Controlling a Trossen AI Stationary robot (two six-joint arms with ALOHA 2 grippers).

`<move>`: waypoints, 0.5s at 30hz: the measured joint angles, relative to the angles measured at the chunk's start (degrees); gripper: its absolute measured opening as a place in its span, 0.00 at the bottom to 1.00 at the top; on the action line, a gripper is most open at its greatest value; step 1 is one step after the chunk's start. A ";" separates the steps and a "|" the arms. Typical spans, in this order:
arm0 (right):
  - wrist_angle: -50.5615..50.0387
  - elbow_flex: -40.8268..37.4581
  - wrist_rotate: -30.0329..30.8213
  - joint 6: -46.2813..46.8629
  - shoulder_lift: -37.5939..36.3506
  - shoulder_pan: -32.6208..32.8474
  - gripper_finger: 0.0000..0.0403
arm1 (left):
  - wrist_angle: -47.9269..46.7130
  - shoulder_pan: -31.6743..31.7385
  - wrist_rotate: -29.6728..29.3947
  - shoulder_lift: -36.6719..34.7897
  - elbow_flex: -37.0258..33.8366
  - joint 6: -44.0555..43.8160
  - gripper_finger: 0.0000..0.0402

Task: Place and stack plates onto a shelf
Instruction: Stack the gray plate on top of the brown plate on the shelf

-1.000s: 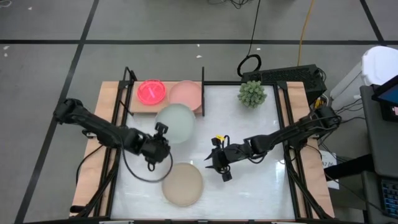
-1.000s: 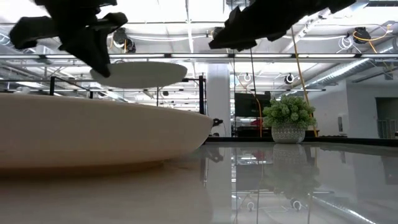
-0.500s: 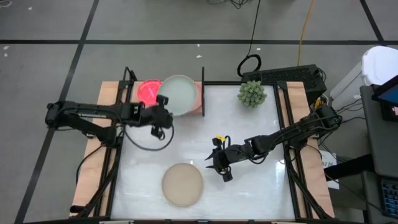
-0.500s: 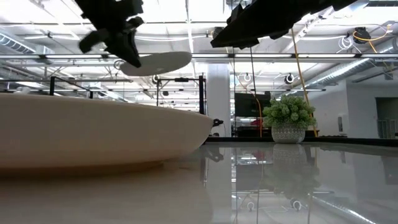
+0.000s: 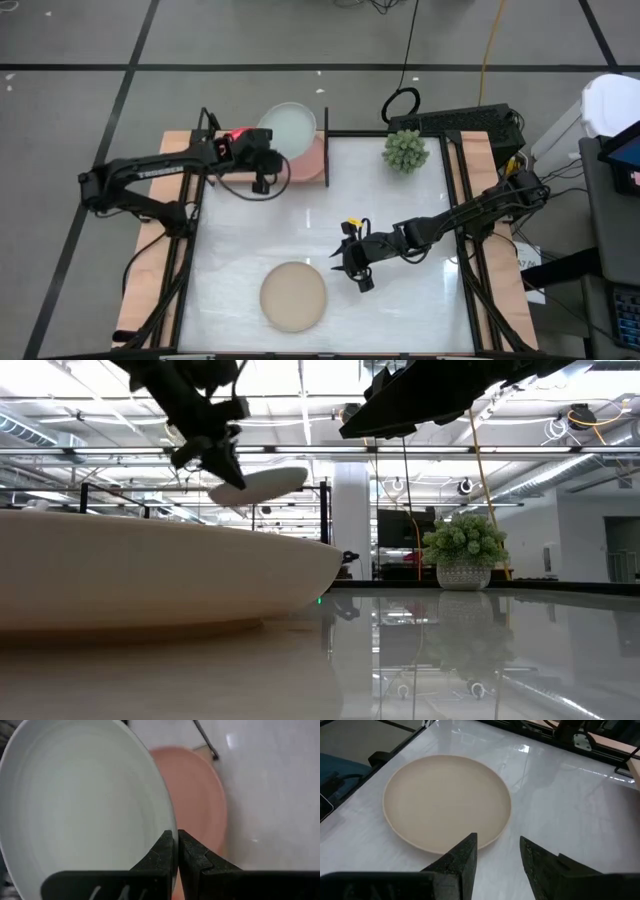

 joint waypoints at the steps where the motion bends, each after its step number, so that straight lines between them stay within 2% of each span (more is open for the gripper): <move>1: 0.09 0.00 0.00 0.00 0.00 0.00 0.32 | -0.21 0.83 0.73 0.61 -0.01 -0.14 0.03; 15: 0.19 0.02 0.05 0.15 0.00 0.26 0.32 | 4.51 1.97 3.14 10.31 -0.09 -1.54 0.07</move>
